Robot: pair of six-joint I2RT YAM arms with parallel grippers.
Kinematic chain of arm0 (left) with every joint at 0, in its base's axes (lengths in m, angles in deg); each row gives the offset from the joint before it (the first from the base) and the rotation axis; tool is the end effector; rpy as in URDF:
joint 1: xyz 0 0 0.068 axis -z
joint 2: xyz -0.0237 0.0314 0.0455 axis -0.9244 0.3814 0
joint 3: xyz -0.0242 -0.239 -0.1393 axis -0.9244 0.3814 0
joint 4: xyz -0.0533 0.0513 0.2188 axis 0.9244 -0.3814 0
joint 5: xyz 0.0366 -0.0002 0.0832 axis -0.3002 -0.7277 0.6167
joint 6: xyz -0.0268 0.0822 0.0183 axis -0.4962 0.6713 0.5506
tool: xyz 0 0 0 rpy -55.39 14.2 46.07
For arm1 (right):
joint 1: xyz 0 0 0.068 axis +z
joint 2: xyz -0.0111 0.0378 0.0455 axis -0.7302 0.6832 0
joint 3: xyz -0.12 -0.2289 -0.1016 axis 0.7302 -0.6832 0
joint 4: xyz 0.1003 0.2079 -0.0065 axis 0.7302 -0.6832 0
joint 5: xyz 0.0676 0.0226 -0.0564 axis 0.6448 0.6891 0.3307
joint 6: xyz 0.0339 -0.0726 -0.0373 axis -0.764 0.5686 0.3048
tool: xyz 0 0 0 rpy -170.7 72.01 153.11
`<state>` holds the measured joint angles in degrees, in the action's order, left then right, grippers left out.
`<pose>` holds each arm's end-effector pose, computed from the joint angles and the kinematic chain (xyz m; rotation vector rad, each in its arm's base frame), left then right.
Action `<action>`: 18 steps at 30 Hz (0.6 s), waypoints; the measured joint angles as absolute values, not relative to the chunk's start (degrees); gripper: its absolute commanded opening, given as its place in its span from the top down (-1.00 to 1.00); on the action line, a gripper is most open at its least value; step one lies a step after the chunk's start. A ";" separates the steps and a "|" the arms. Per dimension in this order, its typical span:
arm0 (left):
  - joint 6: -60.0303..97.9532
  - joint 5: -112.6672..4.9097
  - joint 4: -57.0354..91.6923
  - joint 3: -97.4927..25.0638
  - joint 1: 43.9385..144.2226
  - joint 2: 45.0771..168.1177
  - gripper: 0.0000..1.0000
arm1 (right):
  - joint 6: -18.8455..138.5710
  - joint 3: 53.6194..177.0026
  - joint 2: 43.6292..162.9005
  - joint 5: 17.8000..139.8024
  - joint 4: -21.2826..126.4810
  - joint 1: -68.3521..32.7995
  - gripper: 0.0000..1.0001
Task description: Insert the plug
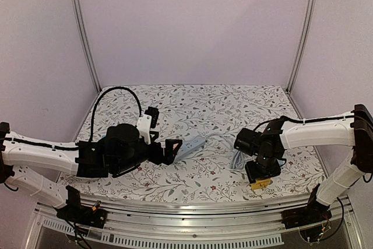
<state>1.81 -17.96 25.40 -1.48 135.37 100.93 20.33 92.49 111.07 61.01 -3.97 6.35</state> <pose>0.1363 -0.2373 0.2492 0.3459 1.9366 -0.6565 0.1385 0.1624 0.1551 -0.1902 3.0274 -0.2393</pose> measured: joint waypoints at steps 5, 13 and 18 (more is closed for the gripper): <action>1.83 -17.96 25.40 -1.48 135.41 100.93 -0.99 | 20.40 93.63 111.44 60.13 -3.69 6.35 -0.13; 2.01 -17.96 25.40 -1.48 135.46 100.95 -0.99 | 20.88 97.22 115.72 58.08 -0.45 6.35 -0.42; 2.01 -17.96 25.40 -1.48 135.46 100.95 -0.99 | 21.16 98.24 117.40 57.77 -0.08 6.35 -0.66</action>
